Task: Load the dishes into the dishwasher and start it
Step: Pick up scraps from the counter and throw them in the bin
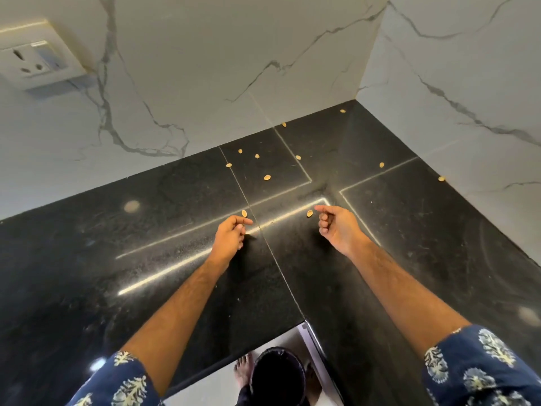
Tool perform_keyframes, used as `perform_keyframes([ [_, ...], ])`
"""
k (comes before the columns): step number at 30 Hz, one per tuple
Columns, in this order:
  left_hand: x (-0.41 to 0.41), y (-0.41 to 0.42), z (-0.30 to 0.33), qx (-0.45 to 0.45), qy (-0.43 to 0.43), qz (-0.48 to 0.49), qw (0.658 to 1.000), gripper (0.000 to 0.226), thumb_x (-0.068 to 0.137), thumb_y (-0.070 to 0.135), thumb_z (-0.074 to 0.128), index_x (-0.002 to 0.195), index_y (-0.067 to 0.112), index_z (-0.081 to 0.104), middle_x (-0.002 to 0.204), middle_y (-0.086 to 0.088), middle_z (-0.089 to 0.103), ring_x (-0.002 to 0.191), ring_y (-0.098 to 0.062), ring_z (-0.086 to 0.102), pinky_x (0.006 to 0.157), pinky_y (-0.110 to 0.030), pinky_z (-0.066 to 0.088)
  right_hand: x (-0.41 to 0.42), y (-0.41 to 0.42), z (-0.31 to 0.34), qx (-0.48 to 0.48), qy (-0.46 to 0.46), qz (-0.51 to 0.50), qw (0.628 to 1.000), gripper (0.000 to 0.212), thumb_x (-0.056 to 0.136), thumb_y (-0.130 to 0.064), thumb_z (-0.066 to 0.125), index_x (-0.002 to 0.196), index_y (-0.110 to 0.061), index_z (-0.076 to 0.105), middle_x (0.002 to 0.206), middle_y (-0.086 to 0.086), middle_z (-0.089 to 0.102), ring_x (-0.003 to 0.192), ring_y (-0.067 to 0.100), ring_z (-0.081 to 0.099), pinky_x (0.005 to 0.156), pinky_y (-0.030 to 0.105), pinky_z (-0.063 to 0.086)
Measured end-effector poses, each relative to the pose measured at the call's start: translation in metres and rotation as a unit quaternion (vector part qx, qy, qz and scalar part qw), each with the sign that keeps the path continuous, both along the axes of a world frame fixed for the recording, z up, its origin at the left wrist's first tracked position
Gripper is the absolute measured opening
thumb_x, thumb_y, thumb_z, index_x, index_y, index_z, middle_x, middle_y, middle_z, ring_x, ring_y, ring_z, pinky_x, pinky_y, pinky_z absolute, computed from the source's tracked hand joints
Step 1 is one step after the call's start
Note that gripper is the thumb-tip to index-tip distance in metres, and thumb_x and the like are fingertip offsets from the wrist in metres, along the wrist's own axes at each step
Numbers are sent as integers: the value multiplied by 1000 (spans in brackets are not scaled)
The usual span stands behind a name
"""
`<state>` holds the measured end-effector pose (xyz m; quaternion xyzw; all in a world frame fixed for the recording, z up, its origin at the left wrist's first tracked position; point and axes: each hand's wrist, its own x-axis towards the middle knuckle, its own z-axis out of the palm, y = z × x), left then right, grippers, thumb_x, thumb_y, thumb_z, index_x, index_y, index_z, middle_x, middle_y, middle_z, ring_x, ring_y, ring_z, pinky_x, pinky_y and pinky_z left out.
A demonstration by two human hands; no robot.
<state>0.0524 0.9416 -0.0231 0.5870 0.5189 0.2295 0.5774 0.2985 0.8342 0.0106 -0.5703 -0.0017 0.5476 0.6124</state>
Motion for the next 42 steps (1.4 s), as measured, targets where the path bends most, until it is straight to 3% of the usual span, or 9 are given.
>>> perform_keyframes([
  [2,4,6,6,-3,40,28,999,37,93,-12,31,91,12,59,67,0,44,56,-11,36,48,-23,28,6,11,-2,-58,-203,93,973,12,96,-10,47,96,-11,60,59,-7,41,48,8,36,44,20,27],
  [5,5,18,16,54,113,26,992,31,94,-9,30,94,9,56,72,0,52,62,-10,46,55,-27,33,16,22,-7,-116,-497,237,826,2,92,-14,57,94,-15,55,66,-6,56,59,14,52,52,29,39],
  [10,2,38,14,152,225,-55,961,16,105,27,46,102,12,49,78,1,58,74,-19,58,62,-35,41,20,34,-17,-135,-586,341,722,21,91,-27,67,99,-17,50,73,1,59,68,20,58,60,31,42],
  [22,17,69,5,273,379,-238,852,29,101,42,53,97,17,40,93,-3,60,83,-28,62,74,-48,53,20,35,-28,-152,-557,314,754,21,92,-25,67,96,-12,51,78,-6,53,67,13,49,55,29,33],
  [27,17,68,-4,318,394,-272,818,25,106,35,43,94,16,34,95,-9,63,79,-34,61,68,-46,48,24,40,-26,-127,-607,393,679,18,98,-25,56,105,-21,40,76,-9,51,72,18,53,67,37,41],
  [35,27,54,8,65,-74,63,993,34,107,19,35,73,17,33,63,4,30,55,-10,25,49,-26,25,24,44,-36,-81,-772,458,434,17,101,-28,37,107,-13,42,93,6,61,78,32,63,55,37,43],
  [37,32,59,16,-130,-245,166,946,39,106,22,33,67,20,34,55,6,25,45,-9,19,40,-23,18,24,52,-34,-105,-737,442,501,15,96,-27,40,93,-12,45,84,6,61,72,31,58,58,37,41],
  [40,27,70,14,-240,-380,200,871,40,108,30,35,70,18,43,50,7,28,38,-7,22,35,-22,21,21,70,-24,-82,-378,256,886,19,85,-23,44,68,-16,41,59,-1,44,54,20,38,49,29,32],
  [42,24,73,9,-247,-408,216,852,35,107,30,39,78,17,52,52,6,36,39,-6,29,35,-20,25,20,76,-15,19,-25,135,990,25,87,-22,43,63,-21,36,56,-5,31,47,12,26,40,23,23],
])
